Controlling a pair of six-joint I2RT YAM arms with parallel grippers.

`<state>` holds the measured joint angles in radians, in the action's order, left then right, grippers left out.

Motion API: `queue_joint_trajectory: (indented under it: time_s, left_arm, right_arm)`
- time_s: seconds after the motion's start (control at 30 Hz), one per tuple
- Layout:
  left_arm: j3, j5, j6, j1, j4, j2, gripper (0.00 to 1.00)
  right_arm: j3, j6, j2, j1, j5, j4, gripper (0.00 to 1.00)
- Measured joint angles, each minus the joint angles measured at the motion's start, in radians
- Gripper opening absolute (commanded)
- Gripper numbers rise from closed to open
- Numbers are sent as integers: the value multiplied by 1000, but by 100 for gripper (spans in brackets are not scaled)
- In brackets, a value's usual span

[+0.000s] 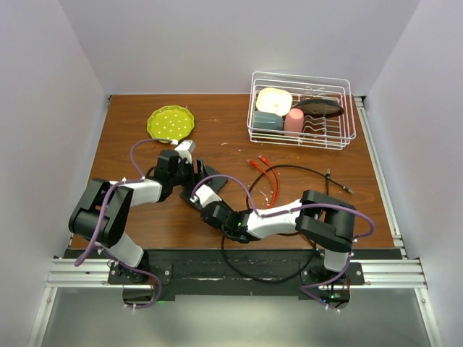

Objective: Insert the plug into the switch port

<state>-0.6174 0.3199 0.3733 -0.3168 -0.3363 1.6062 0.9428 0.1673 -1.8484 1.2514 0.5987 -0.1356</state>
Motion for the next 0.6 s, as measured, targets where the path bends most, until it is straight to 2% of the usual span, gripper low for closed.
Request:
queue_joint_trajectory:
  time_s: [0.33, 0.6]
  left_arm:
    - [-1, 10, 0, 0, -9, 6, 76]
    - [-1, 14, -12, 0, -14, 12, 69]
  right_arm:
    - [0, -2, -8, 19, -5, -26, 0]
    - [0, -22, -14, 27, -4, -39, 0]
